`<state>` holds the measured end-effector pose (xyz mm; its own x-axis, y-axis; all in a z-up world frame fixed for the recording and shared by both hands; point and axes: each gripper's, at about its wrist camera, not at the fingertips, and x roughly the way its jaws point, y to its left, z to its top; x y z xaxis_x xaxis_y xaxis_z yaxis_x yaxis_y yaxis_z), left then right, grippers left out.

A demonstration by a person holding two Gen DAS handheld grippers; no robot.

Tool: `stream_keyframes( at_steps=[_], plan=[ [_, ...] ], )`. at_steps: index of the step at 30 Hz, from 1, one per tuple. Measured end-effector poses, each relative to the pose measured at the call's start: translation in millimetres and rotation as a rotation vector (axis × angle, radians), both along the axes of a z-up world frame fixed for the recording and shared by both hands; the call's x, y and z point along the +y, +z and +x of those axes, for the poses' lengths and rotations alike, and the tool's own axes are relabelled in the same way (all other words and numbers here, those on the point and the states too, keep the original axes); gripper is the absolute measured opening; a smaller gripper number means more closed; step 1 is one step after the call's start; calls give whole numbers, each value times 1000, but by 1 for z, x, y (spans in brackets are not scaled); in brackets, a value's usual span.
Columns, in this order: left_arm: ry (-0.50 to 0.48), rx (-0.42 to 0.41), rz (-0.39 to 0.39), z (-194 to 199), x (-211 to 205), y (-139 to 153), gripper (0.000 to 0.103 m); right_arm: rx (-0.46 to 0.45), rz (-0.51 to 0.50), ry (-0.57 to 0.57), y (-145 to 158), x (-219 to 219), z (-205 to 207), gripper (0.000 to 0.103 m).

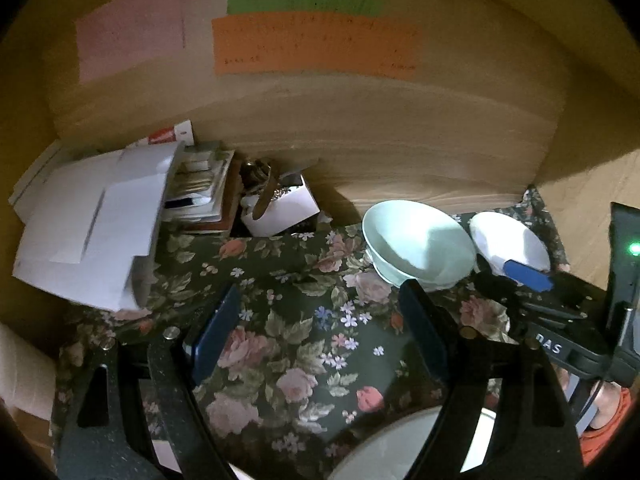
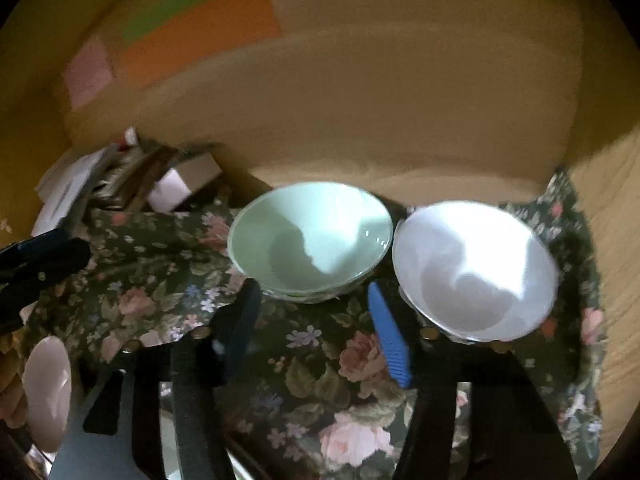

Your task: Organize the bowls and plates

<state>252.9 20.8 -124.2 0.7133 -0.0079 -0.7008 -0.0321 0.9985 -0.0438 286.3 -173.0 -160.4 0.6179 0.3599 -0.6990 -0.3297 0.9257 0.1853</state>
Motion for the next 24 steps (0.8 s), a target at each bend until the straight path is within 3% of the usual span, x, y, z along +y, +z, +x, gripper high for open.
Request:
stream_keyframes(
  at_steps=[10, 17, 24],
  plan=[
    [-34, 33, 28, 25, -10, -24, 81, 109, 41, -41, -25, -2, 32, 42],
    [-58, 32, 30, 31, -10, -30, 81, 135, 37, -75, -33, -1, 45, 42],
    [-41, 57, 2, 35, -3, -37, 81, 118, -15, -32, -33, 5, 47, 33]
  ],
)
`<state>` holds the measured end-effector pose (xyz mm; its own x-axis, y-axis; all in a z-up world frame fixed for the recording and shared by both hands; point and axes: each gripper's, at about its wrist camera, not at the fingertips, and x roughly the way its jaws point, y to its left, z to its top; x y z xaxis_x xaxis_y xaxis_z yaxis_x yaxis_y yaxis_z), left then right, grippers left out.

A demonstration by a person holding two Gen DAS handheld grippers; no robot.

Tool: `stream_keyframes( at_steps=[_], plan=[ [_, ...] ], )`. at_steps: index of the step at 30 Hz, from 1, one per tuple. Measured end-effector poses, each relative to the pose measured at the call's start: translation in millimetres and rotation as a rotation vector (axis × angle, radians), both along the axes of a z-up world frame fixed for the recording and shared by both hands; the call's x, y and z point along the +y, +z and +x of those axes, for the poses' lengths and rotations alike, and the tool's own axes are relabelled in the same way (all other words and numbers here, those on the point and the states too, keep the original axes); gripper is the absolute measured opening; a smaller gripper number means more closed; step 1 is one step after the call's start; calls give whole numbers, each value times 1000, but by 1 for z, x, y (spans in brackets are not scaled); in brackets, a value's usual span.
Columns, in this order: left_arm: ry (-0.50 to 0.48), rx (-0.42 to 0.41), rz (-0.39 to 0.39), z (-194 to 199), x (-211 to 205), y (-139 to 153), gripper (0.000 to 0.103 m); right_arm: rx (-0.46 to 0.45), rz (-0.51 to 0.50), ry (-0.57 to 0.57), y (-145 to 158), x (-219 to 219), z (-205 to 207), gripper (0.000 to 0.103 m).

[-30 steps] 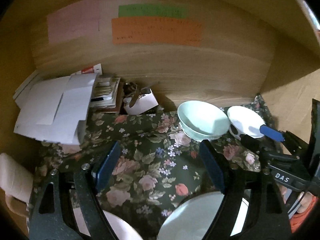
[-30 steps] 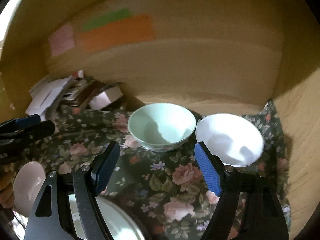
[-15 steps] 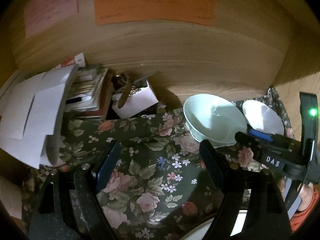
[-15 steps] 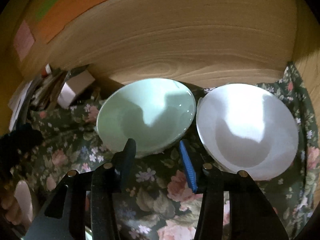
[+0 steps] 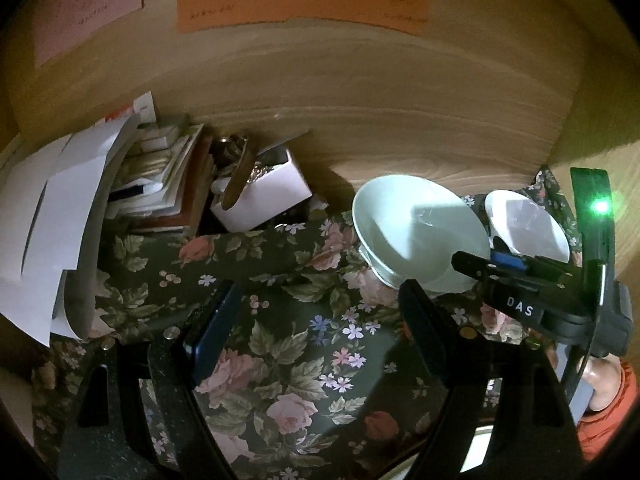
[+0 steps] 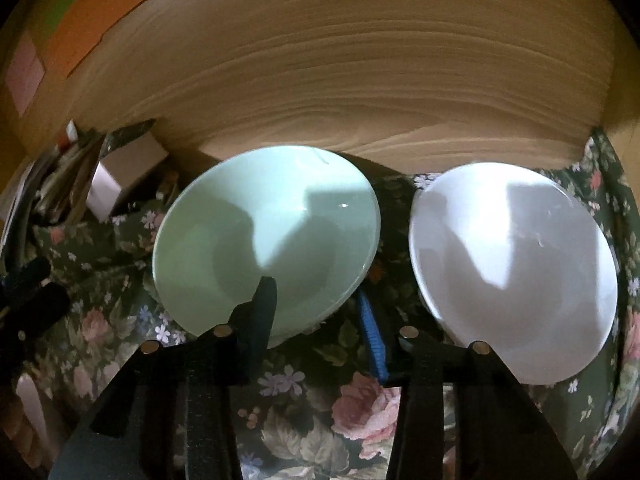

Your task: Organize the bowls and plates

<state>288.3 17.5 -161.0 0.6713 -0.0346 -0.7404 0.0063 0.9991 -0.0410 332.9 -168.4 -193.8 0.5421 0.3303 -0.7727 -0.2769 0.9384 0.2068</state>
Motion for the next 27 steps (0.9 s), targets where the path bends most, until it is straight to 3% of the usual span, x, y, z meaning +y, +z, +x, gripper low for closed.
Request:
stream_keyframes(
  at_steps=[3, 11, 17, 22, 27],
  plan=[
    [8, 16, -4, 3, 2, -4, 81, 17, 5, 56, 0, 4, -4, 27],
    [31, 83, 5, 11, 4, -18, 80, 15, -28, 193, 3, 17, -30, 25],
    [29, 170, 3, 16, 4, -34, 66, 53, 9, 254, 12, 9, -49, 25],
    [7, 204, 2, 18, -2, -42, 52, 73, 17, 242, 17, 6, -60, 27],
    [-7, 217, 2, 22, -9, -48, 37, 32, 22, 194, 19, 12, -54, 37]
  ],
)
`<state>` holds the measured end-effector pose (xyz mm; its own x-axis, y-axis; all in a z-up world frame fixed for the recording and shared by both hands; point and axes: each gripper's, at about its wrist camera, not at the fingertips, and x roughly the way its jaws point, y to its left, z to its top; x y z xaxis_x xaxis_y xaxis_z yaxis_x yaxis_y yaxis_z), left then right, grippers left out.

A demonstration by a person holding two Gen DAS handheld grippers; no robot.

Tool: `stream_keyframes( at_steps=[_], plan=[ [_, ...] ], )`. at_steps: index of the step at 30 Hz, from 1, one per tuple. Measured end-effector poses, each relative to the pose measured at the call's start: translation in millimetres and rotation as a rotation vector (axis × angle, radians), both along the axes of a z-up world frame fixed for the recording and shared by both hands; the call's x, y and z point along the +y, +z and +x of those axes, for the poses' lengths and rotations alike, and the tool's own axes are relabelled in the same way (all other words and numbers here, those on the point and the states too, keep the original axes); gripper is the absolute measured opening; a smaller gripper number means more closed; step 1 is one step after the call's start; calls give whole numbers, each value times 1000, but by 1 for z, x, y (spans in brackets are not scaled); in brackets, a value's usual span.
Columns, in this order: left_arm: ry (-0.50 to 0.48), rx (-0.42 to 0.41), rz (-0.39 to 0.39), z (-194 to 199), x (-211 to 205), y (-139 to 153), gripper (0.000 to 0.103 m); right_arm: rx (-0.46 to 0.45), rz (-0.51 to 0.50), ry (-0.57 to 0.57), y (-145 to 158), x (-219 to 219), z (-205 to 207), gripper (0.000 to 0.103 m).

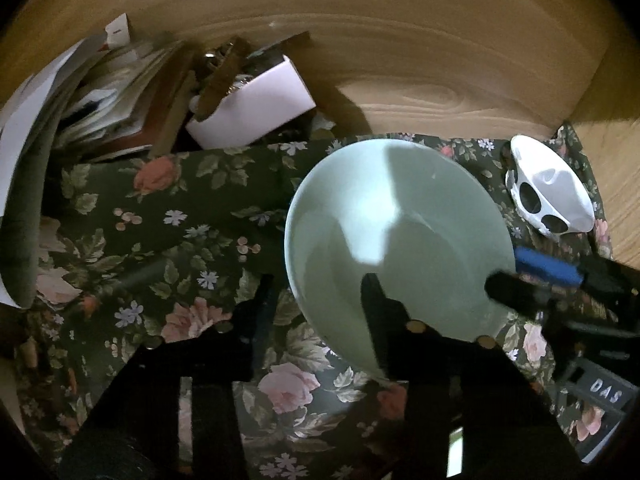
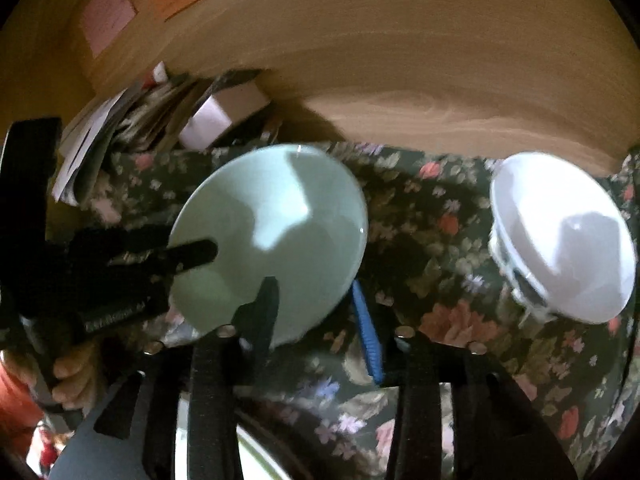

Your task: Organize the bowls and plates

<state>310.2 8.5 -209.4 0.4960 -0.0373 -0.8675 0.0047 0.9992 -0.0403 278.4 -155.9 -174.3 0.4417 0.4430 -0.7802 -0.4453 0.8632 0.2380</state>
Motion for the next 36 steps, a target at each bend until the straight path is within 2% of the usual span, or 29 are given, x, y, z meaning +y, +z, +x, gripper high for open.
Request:
stream_keyframes(
  at_steps=[4, 9, 10, 11, 12, 17, 23, 32, 36],
  plan=[
    [-3, 13, -4, 5, -2, -5, 25, -5, 8, -25, -4, 12, 17, 38],
    [2, 20, -20, 8, -1, -9, 21, 23, -10, -41, -22, 22, 34, 36],
    [2, 22, -21, 9, -1, -10, 20, 32, -7, -38, -25, 23, 34, 34],
    [2, 23, -21, 8, 0, -9, 20, 44, -7, -33, -27, 25, 36, 25],
    [1, 22, -19, 8, 1, -8, 20, 61, -1, -24, -30, 26, 38, 23],
    [-11, 1, -9, 6, 1, -5, 20, 49, -6, -30, -28, 26, 34, 23],
    [-12, -34, -6, -6, 1, 8, 21, -16, -35, -26, -14, 28, 15, 23],
    [-23, -112, -26, -36, 4, 45, 21, -77, 11, -44, 14, 22, -14, 23],
    [-23, -153, -29, -55, 7, 63, 21, -113, 28, -42, 36, 16, -28, 23]
  ],
)
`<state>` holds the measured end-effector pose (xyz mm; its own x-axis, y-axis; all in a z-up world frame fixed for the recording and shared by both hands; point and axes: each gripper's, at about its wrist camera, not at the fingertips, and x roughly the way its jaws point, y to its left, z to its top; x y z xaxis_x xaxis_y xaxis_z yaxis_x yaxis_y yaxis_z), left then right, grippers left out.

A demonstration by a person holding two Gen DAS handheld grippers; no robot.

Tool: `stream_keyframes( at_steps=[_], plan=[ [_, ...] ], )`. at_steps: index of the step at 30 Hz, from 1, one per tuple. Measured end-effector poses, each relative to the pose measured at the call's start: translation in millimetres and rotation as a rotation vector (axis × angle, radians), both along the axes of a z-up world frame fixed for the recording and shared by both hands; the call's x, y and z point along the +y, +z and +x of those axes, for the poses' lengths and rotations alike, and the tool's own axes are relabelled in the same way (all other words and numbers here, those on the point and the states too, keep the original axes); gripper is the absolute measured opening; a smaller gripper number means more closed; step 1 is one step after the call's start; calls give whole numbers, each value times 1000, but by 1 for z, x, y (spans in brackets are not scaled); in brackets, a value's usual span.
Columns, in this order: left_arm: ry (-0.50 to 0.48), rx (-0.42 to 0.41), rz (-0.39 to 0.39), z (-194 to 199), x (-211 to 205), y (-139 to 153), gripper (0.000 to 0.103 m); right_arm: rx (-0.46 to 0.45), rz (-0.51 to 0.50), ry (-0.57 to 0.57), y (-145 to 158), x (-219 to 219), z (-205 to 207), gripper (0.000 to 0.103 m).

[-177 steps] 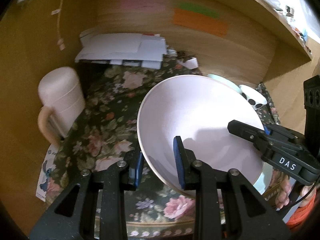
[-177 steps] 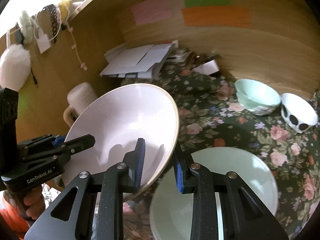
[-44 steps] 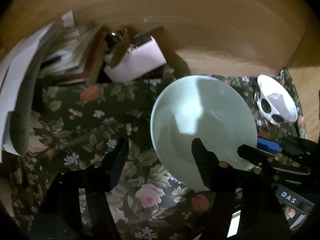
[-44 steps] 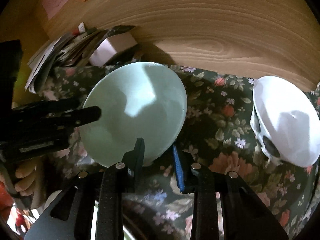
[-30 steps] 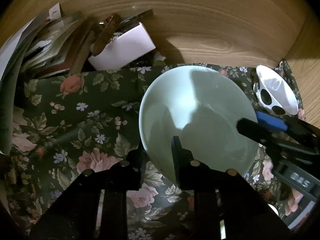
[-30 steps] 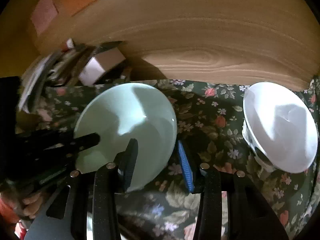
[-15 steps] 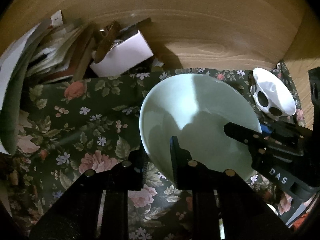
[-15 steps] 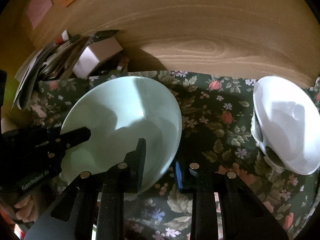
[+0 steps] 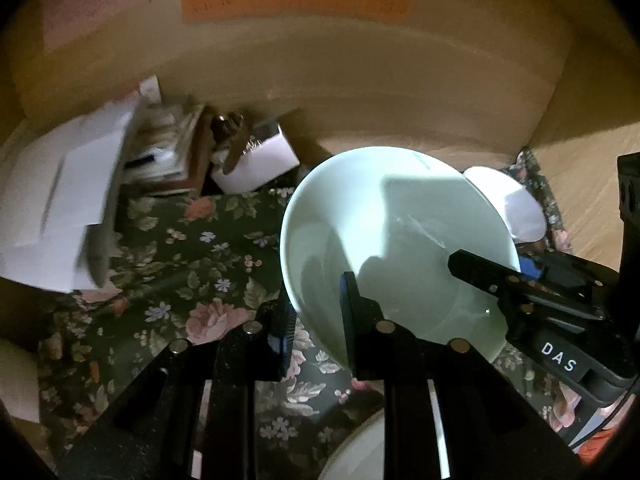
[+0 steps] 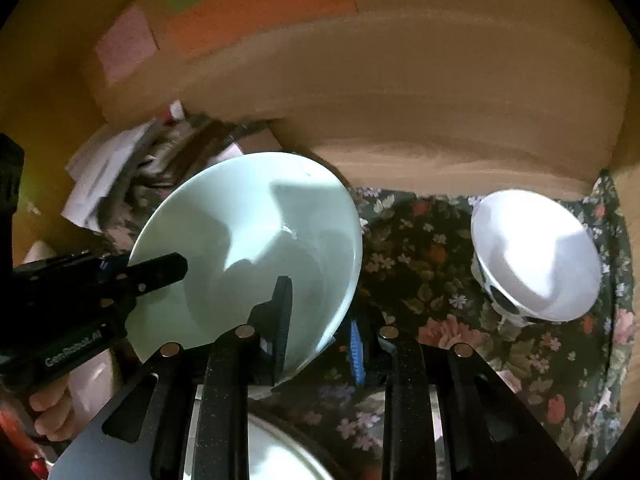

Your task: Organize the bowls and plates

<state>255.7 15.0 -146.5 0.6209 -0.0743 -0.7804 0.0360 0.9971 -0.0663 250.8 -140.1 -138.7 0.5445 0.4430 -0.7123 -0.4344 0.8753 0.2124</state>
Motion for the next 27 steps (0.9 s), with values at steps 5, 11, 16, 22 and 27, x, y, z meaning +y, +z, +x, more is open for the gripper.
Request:
stream_keyframes(
  at_steps=[5, 11, 16, 22, 27],
  plan=[
    [1, -50, -1, -25, 5, 21, 20, -47, 5, 4, 20, 1, -21, 23],
    [6, -83, -6, -52, 7, 36, 20, -83, 9, 13, 30, 5, -41, 23],
    [15, -105, -11, -76, 11, 42, 21, -101, 8, 23, 34, 10, -60, 23],
    [27, -114, -16, -103, 20, 40, 21, -110, 11, 34, 34, 17, -82, 23],
    [44, -113, -19, -124, 29, 37, 21, -113, 15, 49, 31, 26, -99, 23]
  ],
)
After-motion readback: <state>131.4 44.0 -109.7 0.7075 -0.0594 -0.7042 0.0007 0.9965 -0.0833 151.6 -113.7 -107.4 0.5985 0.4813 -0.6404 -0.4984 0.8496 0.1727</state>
